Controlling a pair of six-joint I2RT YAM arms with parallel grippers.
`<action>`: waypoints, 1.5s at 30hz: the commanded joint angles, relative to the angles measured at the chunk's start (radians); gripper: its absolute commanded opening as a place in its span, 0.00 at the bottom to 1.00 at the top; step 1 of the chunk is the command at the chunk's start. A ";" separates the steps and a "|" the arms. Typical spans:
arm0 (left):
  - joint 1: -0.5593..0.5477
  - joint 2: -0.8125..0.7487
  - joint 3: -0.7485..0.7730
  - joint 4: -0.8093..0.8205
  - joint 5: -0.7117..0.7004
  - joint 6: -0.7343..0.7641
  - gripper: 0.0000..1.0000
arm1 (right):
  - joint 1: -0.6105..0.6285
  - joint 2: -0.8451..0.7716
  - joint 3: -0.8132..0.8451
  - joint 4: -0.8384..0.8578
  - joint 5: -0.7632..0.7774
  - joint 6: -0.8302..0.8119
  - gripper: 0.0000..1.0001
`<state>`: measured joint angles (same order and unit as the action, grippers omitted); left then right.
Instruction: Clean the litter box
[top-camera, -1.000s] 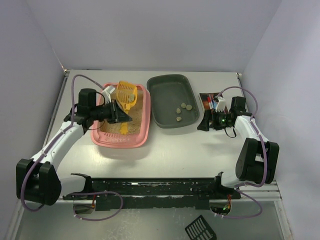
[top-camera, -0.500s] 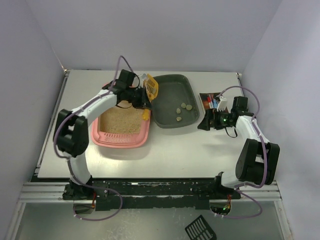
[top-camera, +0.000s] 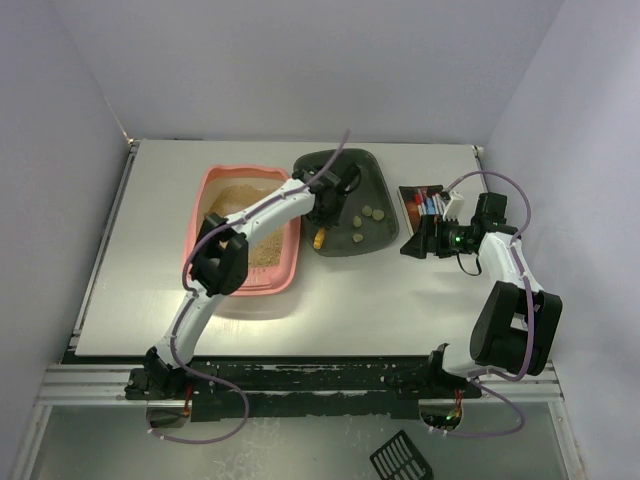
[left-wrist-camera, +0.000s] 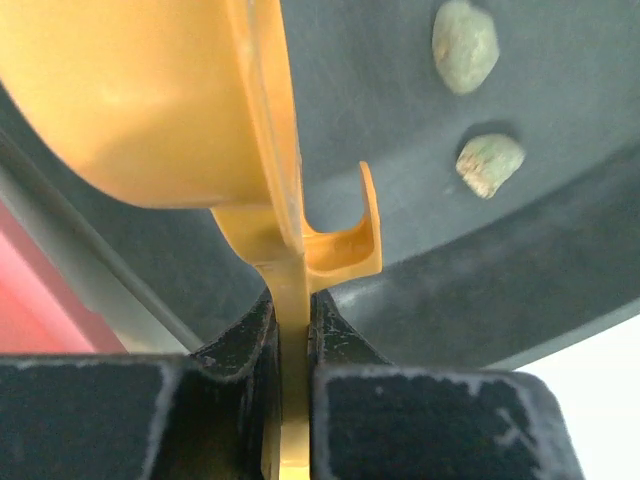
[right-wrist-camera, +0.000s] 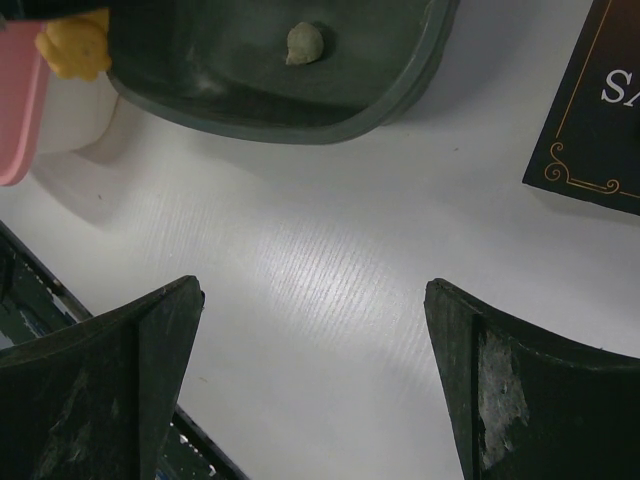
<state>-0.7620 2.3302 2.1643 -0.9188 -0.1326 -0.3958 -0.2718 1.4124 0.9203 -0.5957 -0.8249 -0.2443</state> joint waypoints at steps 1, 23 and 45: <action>-0.052 0.038 0.082 -0.163 -0.252 0.067 0.07 | -0.007 -0.013 0.025 -0.006 -0.021 -0.013 0.94; -0.241 0.129 0.131 -0.217 -0.671 0.256 0.07 | -0.007 -0.016 0.022 0.002 -0.005 -0.009 0.94; -0.011 -0.390 -0.319 0.171 0.195 0.224 0.07 | -0.007 -0.013 0.023 0.000 -0.003 -0.010 0.94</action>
<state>-0.8833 2.1765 1.9785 -0.9646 -0.3195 -0.1402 -0.2722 1.4124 0.9203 -0.5957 -0.8207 -0.2447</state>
